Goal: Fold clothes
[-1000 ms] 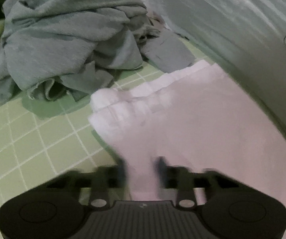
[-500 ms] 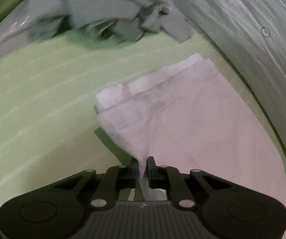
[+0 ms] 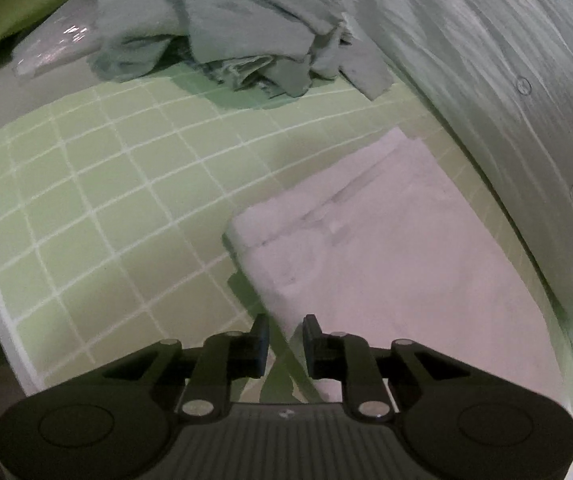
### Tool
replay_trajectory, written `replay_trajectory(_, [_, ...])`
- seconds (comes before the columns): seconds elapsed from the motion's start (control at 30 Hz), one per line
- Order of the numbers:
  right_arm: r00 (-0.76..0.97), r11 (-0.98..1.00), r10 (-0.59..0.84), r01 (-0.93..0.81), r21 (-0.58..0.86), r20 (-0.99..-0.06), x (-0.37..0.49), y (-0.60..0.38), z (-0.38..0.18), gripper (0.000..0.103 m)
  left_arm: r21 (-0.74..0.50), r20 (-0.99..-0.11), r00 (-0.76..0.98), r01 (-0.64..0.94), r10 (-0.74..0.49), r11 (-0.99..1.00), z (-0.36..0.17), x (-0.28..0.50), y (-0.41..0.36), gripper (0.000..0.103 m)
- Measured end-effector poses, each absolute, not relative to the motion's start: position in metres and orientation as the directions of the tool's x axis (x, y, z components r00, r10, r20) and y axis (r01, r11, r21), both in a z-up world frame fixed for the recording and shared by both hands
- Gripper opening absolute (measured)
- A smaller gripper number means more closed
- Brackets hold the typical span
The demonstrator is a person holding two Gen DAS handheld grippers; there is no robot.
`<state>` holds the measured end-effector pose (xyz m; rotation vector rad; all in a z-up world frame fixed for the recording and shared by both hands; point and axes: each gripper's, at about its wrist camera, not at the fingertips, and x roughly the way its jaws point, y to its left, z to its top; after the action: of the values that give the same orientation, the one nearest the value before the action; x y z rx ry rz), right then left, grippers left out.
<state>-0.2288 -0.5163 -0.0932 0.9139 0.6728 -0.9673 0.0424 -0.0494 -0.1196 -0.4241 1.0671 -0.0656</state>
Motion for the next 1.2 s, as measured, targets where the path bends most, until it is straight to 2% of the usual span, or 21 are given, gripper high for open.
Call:
replay_trajectory(0.2, [0.447,0.237,-0.347,0.892,0.385,-0.824,-0.217,-0.482,-0.093,0.067,-0.326,-0.845,0.465,-0.06,-0.263,0.943,-0.117,0.069,-0.058,0.018])
replay_trajectory(0.27, [0.459,0.231,-0.33,0.886,0.401,-0.825,-0.214,-0.476,-0.096,0.058,-0.304,-0.849,0.463,-0.031,-0.256,0.952,-0.115,0.074,-0.06,0.011])
replay_trajectory(0.33, [0.473,0.238,-0.319,0.879,0.413,-0.821,-0.211,-0.469,-0.098,0.025,-0.259,-0.857,0.462,-0.003,-0.229,0.966,-0.111,0.08,-0.062,0.006])
replay_trajectory(0.37, [0.475,0.241,-0.317,0.878,0.414,-0.821,-0.21,-0.469,-0.101,0.02,-0.235,-0.862,0.459,0.012,-0.214,0.972,-0.108,0.082,-0.063,0.0])
replay_trajectory(0.43, [0.473,0.244,-0.335,0.879,0.41,-0.815,-0.209,-0.467,-0.099,0.011,-0.216,-0.859,0.466,0.046,-0.213,0.975,-0.103,0.087,-0.065,0.0])
replay_trajectory(0.7, [0.483,0.347,-0.409,0.867,0.357,-0.774,-0.184,-0.455,-0.07,0.008,-0.237,-0.811,0.513,0.153,-0.282,0.959,-0.072,0.112,-0.067,0.0])
replay_trajectory(0.77, [0.473,0.343,-0.403,0.872,0.35,-0.783,-0.176,-0.458,-0.068,0.016,-0.252,-0.819,0.488,0.17,-0.303,0.953,-0.078,0.118,-0.063,0.005])
replay_trajectory(0.8, [0.458,0.333,-0.397,0.879,0.341,-0.795,-0.174,-0.458,-0.07,0.029,-0.254,-0.826,0.472,0.172,-0.306,0.952,-0.082,0.119,-0.061,0.007])
replay_trajectory(0.83, [0.448,0.327,-0.393,0.884,0.333,-0.803,-0.176,-0.453,-0.069,0.05,-0.252,-0.837,0.457,0.168,-0.301,0.953,-0.088,0.118,-0.059,0.016])
replay_trajectory(0.87, [0.435,0.323,-0.395,0.89,0.321,-0.809,-0.176,-0.45,-0.071,0.057,-0.246,-0.847,0.444,0.163,-0.294,0.956,-0.094,0.116,-0.058,0.028])
replay_trajectory(0.9, [0.422,0.319,-0.396,0.896,0.309,-0.816,-0.175,-0.447,-0.073,0.064,-0.238,-0.854,0.436,0.157,-0.284,0.958,-0.098,0.113,-0.056,0.033])
replay_trajectory(0.93, [0.409,0.315,-0.397,0.902,0.297,-0.822,-0.175,-0.444,-0.075,0.076,-0.232,-0.859,0.432,0.152,-0.276,0.961,-0.102,0.109,-0.053,0.045])
replay_trajectory(0.97, [0.406,0.317,-0.396,0.902,0.292,-0.824,-0.174,-0.442,-0.077,0.084,-0.229,-0.864,0.426,0.146,-0.27,0.963,-0.105,0.105,-0.051,0.063])
replay_trajectory(1.0, [0.405,0.315,-0.397,0.903,0.292,-0.824,-0.174,-0.439,-0.078,0.1,-0.226,-0.867,0.422,0.141,-0.265,0.964,-0.107,0.102,-0.049,0.076])
replay_trajectory(1.03, [0.417,0.315,-0.394,0.899,0.305,-0.819,-0.175,-0.439,-0.08,0.103,-0.223,-0.869,0.42,0.138,-0.261,0.965,-0.109,0.099,-0.047,0.093])
replay_trajectory(1.07, [0.428,0.315,-0.392,0.894,0.318,-0.814,-0.176,-0.439,-0.081,0.103,-0.223,-0.868,0.421,0.141,-0.262,0.965,-0.11,0.096,-0.046,0.097])
replay_trajectory(1.2, [0.485,0.288,-0.372,0.871,0.399,-0.791,-0.181,-0.437,-0.086,0.103,-0.236,-0.86,0.425,0.161,-0.283,0.958,-0.11,0.09,-0.042,0.097])
